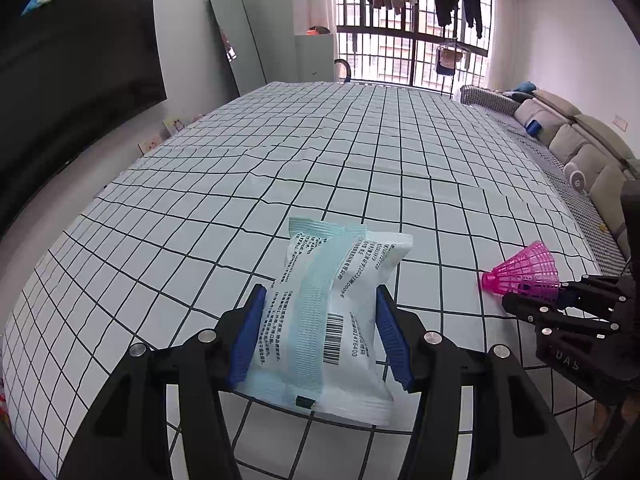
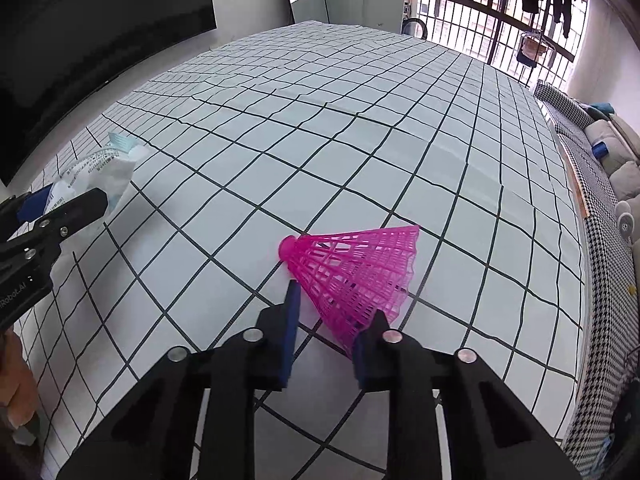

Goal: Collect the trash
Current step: 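Grasp the pink shuttlecock with the right tool while the left tool holds the packet, then carry the packet with the left tool while the right tool carries the shuttlecock to the basket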

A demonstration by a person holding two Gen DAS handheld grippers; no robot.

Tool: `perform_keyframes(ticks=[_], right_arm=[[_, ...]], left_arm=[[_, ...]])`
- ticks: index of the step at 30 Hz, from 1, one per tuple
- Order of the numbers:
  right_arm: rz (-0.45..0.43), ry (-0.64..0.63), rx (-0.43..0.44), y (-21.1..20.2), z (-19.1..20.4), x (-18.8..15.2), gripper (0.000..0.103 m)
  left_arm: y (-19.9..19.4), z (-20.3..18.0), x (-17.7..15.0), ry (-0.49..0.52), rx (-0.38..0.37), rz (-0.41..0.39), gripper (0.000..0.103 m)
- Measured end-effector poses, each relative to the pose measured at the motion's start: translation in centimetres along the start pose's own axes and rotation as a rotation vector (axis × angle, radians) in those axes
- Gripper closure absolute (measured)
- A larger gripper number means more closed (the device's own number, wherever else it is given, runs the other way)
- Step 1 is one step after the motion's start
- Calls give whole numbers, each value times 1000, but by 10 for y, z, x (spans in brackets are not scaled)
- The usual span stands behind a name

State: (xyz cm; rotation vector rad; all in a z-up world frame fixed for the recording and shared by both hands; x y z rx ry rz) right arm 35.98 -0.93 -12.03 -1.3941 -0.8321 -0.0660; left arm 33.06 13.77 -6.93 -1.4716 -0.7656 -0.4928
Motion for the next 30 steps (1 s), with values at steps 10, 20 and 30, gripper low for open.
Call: perform_keyframes(ticks=[10, 20, 30], right_arm=[[-96, 72, 15, -65, -1, -34, 100], [-162, 145, -3, -122, -3, -88, 100], [-212, 247, -87, -188, -27, -164, 100]], left_arm=[[-18, -14, 1, 27, -32, -28, 50], [-60, -42, -29, 97, -95, -12, 50], [-129, -103, -71, 173, -207, -38, 50]])
Point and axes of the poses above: each gripper's, at about its wrist camera, not at the fingertips, and y roughly the way its jaws point, z to its left, x to its top, the point moved 8 cm from there along y, roughly the way its jaws point, and after that the axes turned 7 degrees about -y, right-handed, at the moved point
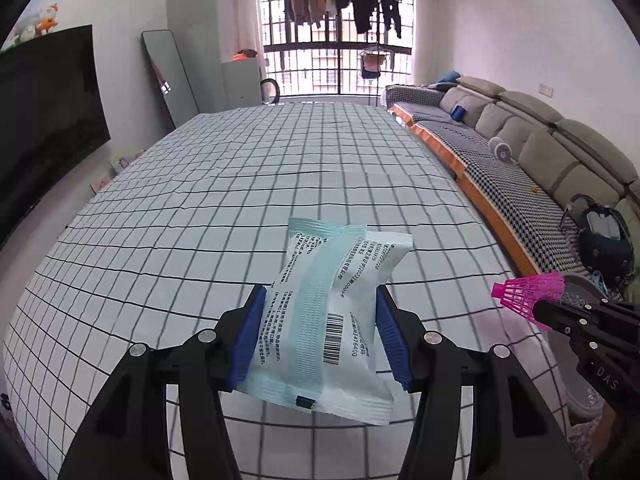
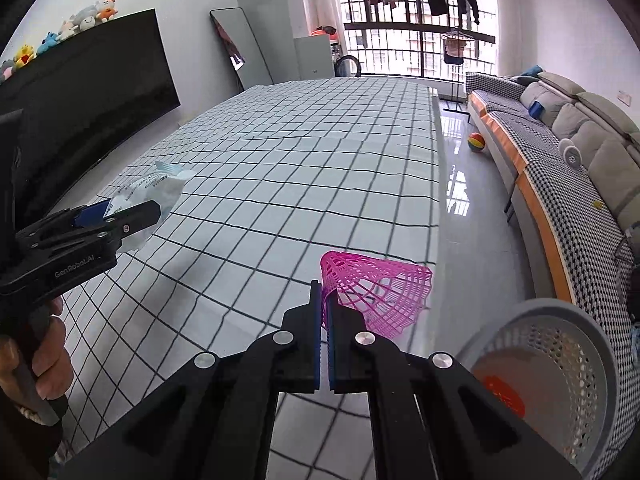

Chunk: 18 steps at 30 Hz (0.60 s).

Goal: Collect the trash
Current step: 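Carry the packet with the left tool while the right tool carries the shuttlecock to the basket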

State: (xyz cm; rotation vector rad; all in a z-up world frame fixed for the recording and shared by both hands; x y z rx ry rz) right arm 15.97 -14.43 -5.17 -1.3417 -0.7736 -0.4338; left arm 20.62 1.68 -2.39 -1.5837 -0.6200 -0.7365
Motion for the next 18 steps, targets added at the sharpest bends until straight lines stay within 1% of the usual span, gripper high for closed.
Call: perform_keyframes(ticks=[6, 9, 13, 18], right_arm=[[-33, 49, -72, -53, -38, -35, 100], [-47, 77, -107, -77, -58, -52, 100], [-70, 118, -157, -110, -89, -75, 100], [-69, 167, -214, -133, -124, -106, 100]], left_arm=[[-28, -74, -17, 69, -104, -10, 50], [-38, -113, -26, 102, -158, -3, 49], [-47, -166, -41, 148, -221, 12, 49], [-49, -222, -63, 190, -287, 58, 49]])
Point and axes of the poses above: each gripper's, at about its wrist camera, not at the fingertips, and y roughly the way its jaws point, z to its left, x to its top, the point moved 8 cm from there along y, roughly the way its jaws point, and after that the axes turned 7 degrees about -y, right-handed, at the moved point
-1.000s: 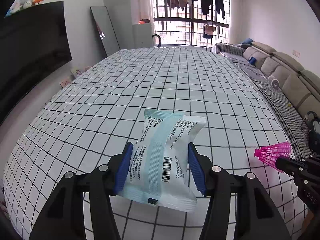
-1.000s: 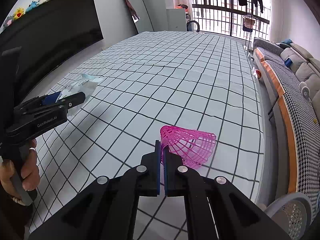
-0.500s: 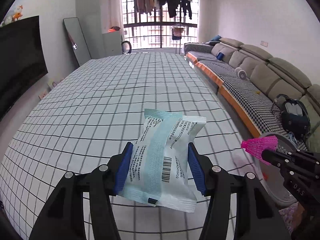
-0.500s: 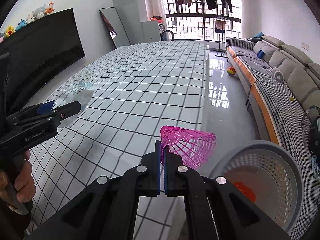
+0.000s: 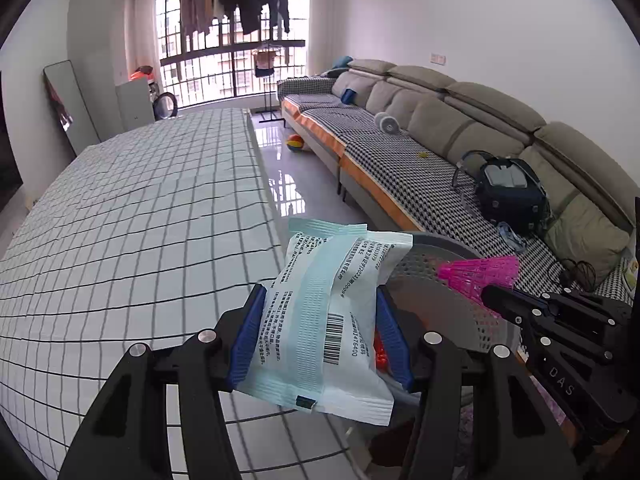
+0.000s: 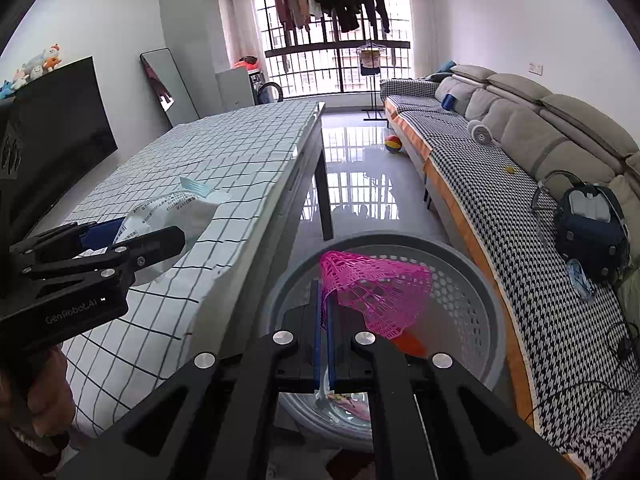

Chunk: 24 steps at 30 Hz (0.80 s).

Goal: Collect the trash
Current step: 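Carry the packet with the left tool while the right tool carries the shuttlecock to the basket, then open both tools over the basket to drop the packet and shuttlecock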

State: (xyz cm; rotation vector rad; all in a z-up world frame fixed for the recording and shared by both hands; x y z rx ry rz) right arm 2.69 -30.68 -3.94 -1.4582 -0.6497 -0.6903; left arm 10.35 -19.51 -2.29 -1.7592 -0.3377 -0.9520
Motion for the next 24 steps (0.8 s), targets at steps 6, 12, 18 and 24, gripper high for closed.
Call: perform_keyframes(ticks=[6, 12, 18, 24], right_arm=[[45, 66, -35, 6, -46, -31, 100], [76, 93, -27, 23, -67, -40, 100], [52, 85, -36, 24, -69, -34, 71], [52, 99, -27, 28, -66, -40, 65]], left_arm=[[28, -42, -18, 11, -43, 65, 50], [48, -58, -23, 26, -41, 95, 48], [48, -58, -23, 19, -23, 88, 31], [51, -59, -24, 16, -1, 91, 28]])
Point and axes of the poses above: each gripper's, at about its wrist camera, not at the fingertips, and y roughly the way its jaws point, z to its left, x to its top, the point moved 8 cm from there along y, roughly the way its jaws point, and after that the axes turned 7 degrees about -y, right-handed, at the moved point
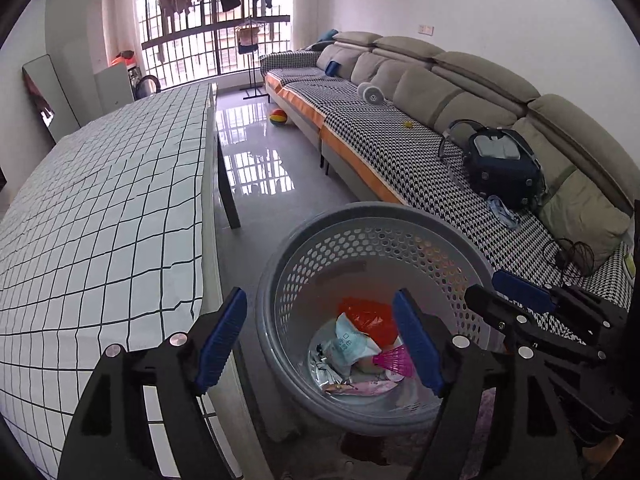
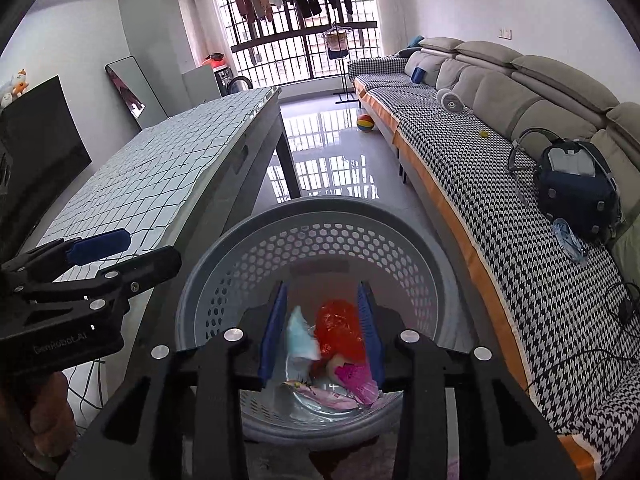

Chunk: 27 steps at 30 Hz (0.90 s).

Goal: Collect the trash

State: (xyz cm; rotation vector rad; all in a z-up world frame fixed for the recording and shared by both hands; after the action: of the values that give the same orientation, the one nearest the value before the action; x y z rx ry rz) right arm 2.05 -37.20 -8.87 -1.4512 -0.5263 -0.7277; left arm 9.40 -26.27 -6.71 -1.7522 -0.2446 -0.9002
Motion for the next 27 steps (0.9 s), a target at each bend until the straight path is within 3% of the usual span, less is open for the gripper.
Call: perform_keyframes(ticks=[8, 27], right_arm=[[-9, 32, -33, -4, 3, -9, 53], [-24, 82, -76, -14, -10, -9, 42]], left_arm=[[-1, 6, -1, -20, 34, 0, 25], [-5, 13, -4, -39, 81, -26, 13]])
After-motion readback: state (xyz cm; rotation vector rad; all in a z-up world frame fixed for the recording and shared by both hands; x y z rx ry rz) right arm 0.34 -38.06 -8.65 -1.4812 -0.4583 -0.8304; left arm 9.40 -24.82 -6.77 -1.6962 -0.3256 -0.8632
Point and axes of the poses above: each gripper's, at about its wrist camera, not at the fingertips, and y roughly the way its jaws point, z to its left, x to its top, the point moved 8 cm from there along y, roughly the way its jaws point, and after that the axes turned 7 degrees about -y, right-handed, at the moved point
